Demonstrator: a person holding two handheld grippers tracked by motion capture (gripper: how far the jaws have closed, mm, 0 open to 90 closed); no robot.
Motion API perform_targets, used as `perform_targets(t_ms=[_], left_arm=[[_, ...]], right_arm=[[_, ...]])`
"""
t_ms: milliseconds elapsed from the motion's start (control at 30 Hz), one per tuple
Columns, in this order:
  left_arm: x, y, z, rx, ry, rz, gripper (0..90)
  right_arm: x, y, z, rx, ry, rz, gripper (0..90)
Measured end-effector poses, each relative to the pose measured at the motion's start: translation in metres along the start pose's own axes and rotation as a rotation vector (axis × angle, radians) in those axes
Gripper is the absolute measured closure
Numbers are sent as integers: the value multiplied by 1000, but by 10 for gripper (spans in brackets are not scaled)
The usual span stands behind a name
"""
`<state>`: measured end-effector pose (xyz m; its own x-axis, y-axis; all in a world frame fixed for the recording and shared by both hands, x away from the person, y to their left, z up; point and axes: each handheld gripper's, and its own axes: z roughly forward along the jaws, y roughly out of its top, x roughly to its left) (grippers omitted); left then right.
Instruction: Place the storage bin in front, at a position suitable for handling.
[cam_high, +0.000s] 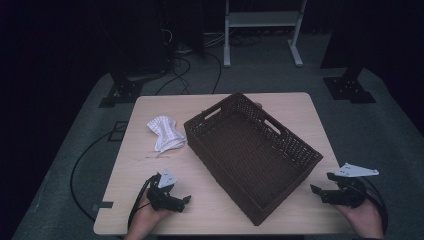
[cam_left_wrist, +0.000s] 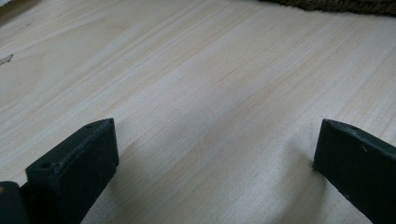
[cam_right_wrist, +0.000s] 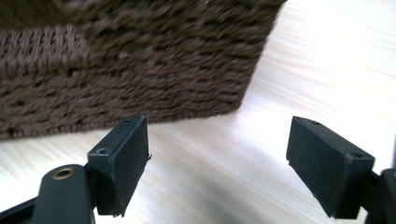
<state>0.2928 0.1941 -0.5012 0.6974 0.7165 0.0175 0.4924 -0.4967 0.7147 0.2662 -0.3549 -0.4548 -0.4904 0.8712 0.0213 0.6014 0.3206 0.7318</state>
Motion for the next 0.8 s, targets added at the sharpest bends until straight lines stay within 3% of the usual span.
perform_targets(t_ms=[400, 800], left_arm=[[0, -2, -2, -1, -2, 4, 0], [0, -2, -2, 3, -3, 4, 0]], right_arm=[[-11, 16, -18, -44, 23, 21, 222], [-25, 48, -31, -93, 25, 9, 240]])
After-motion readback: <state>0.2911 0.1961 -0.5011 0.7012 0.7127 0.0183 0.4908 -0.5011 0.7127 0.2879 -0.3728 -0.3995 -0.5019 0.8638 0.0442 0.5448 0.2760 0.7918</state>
